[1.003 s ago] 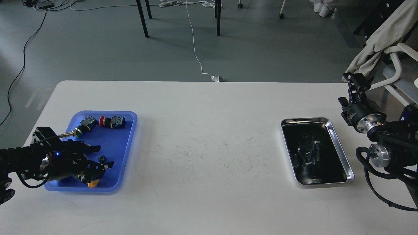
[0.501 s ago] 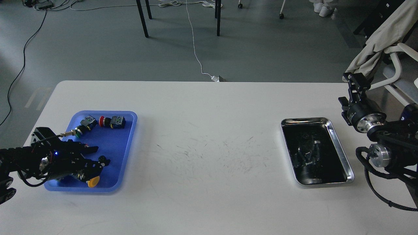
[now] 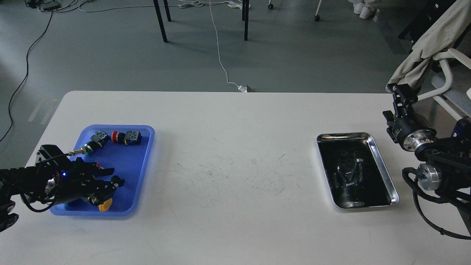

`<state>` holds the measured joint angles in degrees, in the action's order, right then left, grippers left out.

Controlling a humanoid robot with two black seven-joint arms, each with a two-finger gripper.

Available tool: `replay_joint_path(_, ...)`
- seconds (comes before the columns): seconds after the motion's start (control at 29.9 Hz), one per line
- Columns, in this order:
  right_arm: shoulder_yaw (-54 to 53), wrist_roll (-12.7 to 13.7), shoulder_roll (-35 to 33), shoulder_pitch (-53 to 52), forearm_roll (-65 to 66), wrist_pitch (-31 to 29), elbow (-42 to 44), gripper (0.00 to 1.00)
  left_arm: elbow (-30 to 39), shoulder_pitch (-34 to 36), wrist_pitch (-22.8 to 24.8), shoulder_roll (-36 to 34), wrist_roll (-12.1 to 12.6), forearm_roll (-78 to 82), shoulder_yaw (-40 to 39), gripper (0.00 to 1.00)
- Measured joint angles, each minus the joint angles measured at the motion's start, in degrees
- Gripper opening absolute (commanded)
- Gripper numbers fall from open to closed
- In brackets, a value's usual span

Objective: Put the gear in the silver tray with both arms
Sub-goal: 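Lower the left gripper into the blue tray and grasp the black gear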

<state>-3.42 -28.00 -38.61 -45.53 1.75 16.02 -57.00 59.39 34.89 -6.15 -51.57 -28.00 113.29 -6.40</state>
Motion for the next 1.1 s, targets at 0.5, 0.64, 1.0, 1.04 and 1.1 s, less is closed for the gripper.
replay_joint_path(0.5,-0.1,0.0,0.0,0.8,0.0,0.0,-0.1,0.95,2.0,-0.3,-0.1,-0.4,0.0,0.1,0.1,0.33)
replay_joint_path(0.64,-0.1,0.0,0.0,1.1,0.0,0.0,-0.3,0.95,2.0,-0.4,-0.2,-0.5,0.0,0.1,1.2,0.28)
replay_joint_path(1.0,-0.3,0.0,0.0,1.4,0.1,0.1,-0.4,0.95,2.0,-0.1,-0.1,-0.5,0.0,0.0,2.1,0.19)
replay_joint_path(1.04,-0.3,0.0,0.0,1.4,0.1,0.1,-0.4,0.95,2.0,-0.1,-0.1,-0.5,0.0,0.0,2.1,0.16)
replay_joint_path(1.1,-0.3,0.0,0.1,1.4,0.1,0.1,-0.4,0.95,2.0,0.0,-0.1,-0.5,0.0,0.0,2.1,0.15)
